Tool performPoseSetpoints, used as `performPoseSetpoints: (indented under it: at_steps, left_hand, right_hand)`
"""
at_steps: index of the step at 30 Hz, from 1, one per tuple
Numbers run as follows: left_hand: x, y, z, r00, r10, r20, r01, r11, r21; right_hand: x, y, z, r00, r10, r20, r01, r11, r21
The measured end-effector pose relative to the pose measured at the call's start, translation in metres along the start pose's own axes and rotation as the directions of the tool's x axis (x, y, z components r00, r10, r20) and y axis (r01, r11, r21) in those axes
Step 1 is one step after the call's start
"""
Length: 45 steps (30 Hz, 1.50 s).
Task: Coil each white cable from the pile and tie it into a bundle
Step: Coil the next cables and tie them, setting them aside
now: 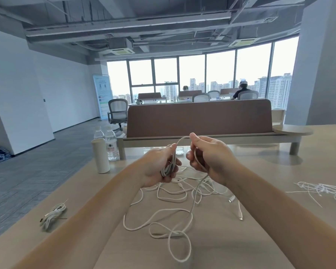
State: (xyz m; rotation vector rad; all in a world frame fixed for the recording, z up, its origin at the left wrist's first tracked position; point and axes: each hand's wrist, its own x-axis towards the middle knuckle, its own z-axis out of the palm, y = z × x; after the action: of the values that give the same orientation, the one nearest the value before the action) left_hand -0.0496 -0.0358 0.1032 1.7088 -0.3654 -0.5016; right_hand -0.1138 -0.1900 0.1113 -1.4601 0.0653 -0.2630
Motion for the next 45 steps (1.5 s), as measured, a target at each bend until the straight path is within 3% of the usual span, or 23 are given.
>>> performPoseSetpoints:
  at_steps: [2,6,10,15,22,26,32,39,45]
  left_hand:
    - [0.0,0.0,0.0,1.0,0.003,0.01,-0.004,1.0,0.013]
    - [-0.002,0.0,0.0,0.999,0.024,0.048,-0.025,0.999,0.022]
    - [-0.005,0.002,-0.001,0.987,0.055,0.152,-0.062,0.997,0.042]
    - [-0.002,0.003,0.003,0.99,0.041,0.136,-0.053,0.995,0.079]
    - [-0.001,0.001,0.004,0.987,-0.026,0.159,0.037,0.997,-0.065]
    - [0.0,0.002,0.004,0.984,-0.032,0.173,0.056,0.989,-0.138]
    - [0.002,0.0,0.007,0.989,-0.004,0.151,0.033,0.982,-0.188]
    - [0.003,-0.003,0.006,0.978,0.013,0.207,0.028,0.981,-0.19]
    - [0.003,-0.005,0.004,0.986,0.043,0.164,-0.01,0.98,-0.2]
  right_hand:
    - [0.003,0.002,-0.001,0.997,-0.003,-0.077,0.003,1.0,-0.005]
    - [0.011,0.008,-0.007,0.937,-0.13,-0.325,0.072,0.98,-0.185]
    - [0.011,0.008,-0.009,0.913,-0.146,-0.38,0.062,0.972,-0.225]
    - [0.005,0.008,0.0,0.93,-0.195,-0.311,0.109,0.956,-0.273]
    - [0.002,0.006,0.005,0.941,-0.233,-0.245,0.164,0.948,-0.271]
    - [-0.004,0.011,0.011,0.948,-0.306,-0.09,0.244,0.877,-0.414]
    - [-0.007,0.019,0.023,0.942,-0.334,-0.015,0.28,0.813,-0.51]
    - [-0.004,0.023,0.024,0.931,-0.366,-0.013,0.296,0.773,-0.561]
    - [-0.004,0.023,0.025,0.94,-0.34,-0.033,0.29,0.845,-0.449]
